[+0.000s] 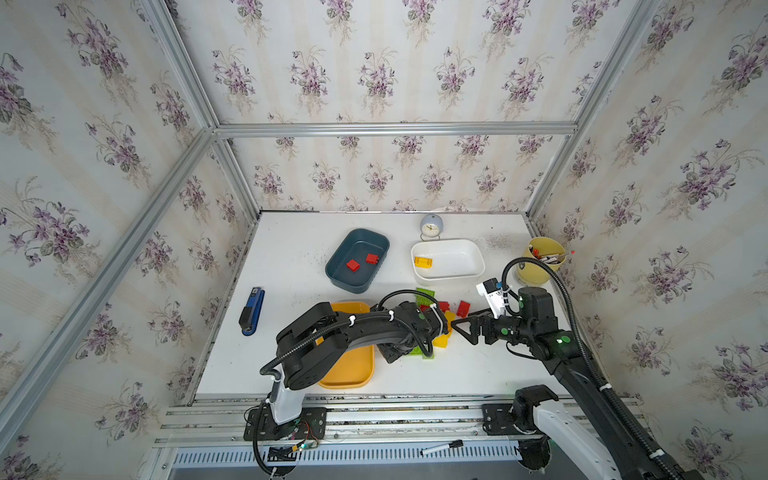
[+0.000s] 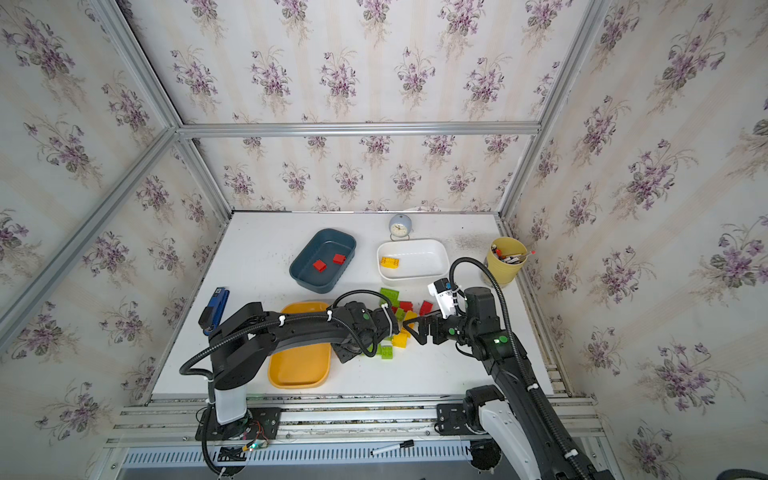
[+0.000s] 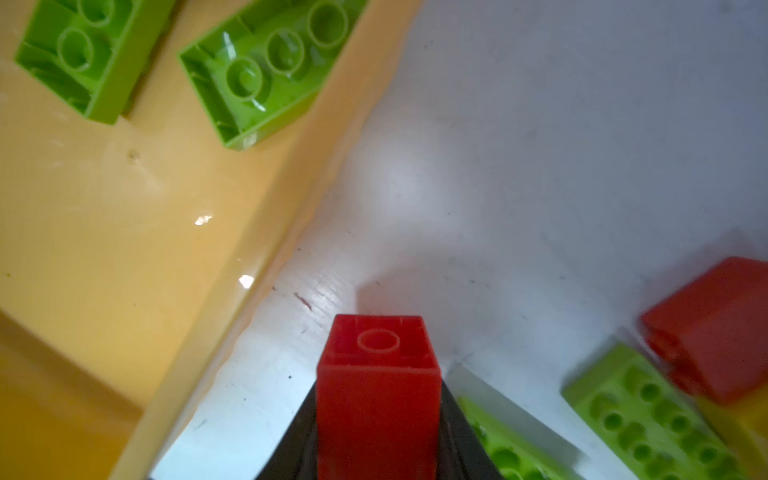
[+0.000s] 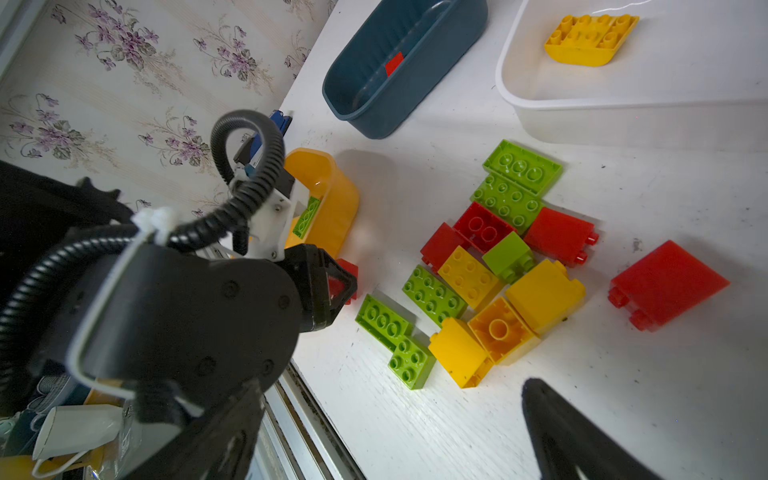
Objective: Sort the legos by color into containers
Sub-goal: 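Carry the red brick into the teal bin and open the left gripper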
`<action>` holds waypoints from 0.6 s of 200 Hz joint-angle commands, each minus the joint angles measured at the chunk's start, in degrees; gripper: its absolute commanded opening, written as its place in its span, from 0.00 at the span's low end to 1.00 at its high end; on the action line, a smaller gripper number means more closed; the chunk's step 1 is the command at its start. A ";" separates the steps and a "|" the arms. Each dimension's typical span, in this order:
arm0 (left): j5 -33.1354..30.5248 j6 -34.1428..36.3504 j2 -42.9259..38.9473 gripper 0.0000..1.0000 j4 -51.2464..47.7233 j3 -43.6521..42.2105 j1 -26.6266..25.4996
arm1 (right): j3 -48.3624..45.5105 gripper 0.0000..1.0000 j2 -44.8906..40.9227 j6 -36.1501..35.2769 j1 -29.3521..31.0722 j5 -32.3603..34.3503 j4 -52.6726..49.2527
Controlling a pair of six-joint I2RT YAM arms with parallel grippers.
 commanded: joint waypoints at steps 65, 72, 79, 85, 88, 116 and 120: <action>-9.11 19.38 -7.43 0.31 -6.84 12.00 3.41 | 3.55 1.00 2.28 4.63 0.09 -3.63 6.93; -9.55 22.50 -7.67 0.31 -6.72 13.28 4.35 | 3.82 1.00 2.95 4.84 0.08 -3.64 7.56; -10.04 26.26 -7.47 0.31 -6.68 14.82 5.40 | 4.17 1.00 3.67 4.93 0.08 -3.72 8.12; -10.34 29.38 -7.33 0.31 -6.69 15.93 6.35 | 4.56 1.00 4.23 5.01 0.08 -3.72 8.57; -10.60 30.78 -7.19 0.32 -6.70 16.42 6.95 | 4.78 1.00 4.53 5.00 0.09 -3.76 8.74; -9.12 44.52 -6.47 0.32 -2.98 18.13 13.41 | 6.64 1.00 7.16 5.04 0.14 -3.66 10.26; -8.84 46.43 -6.35 0.31 -2.08 18.13 14.37 | 7.03 1.00 7.35 4.92 0.10 -3.57 10.33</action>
